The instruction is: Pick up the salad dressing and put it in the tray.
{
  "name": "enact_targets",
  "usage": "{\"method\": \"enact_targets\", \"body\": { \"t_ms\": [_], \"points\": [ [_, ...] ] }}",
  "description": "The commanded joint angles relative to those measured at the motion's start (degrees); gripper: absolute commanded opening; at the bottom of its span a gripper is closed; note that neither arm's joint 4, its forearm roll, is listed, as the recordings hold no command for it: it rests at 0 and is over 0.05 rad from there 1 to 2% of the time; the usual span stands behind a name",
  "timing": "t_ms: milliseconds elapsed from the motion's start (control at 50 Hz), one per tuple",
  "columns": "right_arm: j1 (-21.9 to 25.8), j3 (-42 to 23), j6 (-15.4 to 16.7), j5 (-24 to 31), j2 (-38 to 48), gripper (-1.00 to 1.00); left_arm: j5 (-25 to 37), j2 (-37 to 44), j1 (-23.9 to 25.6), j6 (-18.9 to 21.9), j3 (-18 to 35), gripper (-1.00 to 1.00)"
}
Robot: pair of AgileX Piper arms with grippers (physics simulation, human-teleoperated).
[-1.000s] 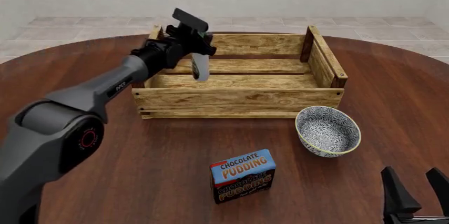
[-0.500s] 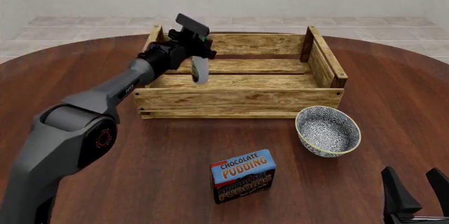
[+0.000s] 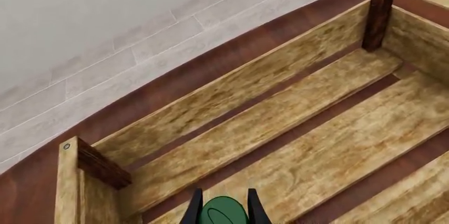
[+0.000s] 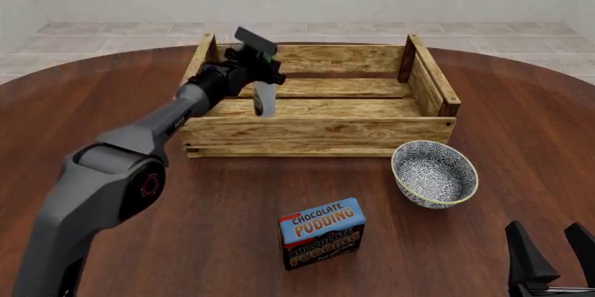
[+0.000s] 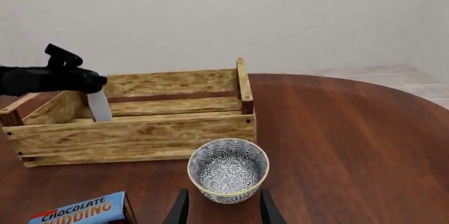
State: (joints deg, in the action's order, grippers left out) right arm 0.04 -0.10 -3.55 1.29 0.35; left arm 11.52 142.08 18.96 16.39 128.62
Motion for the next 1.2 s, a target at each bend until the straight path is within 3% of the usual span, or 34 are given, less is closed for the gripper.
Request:
{"method": "enact_targets", "body": {
  "t_ms": [20, 540, 1140, 1160, 1200],
  "points": [
    [0.1, 0.0, -0.1, -0.1, 0.1, 1.0, 1.0, 1.8, -0.5, -0.2, 2.4, -1.0],
    [0.4, 0.0, -0.1, -0.2, 0.3, 1.0, 2.7, 5.7, -0.8, -1.5, 5.6, -1.0],
    [0.4, 0.0, 0.2, -0.4, 0.5, 1.0, 3.6, 6.1, -1.2, -2.8, 5.9, -1.0],
    [0.4, 0.0, 0.2, -0.4, 0.5, 1.0, 3.5, 5.9, -1.1, -2.8, 5.7, 1.0],
    [0.4, -0.1, 0.2, -0.4, 0.5, 1.0, 3.7, 6.0, -1.2, -2.9, 5.9, 1.0]
  ]
}}
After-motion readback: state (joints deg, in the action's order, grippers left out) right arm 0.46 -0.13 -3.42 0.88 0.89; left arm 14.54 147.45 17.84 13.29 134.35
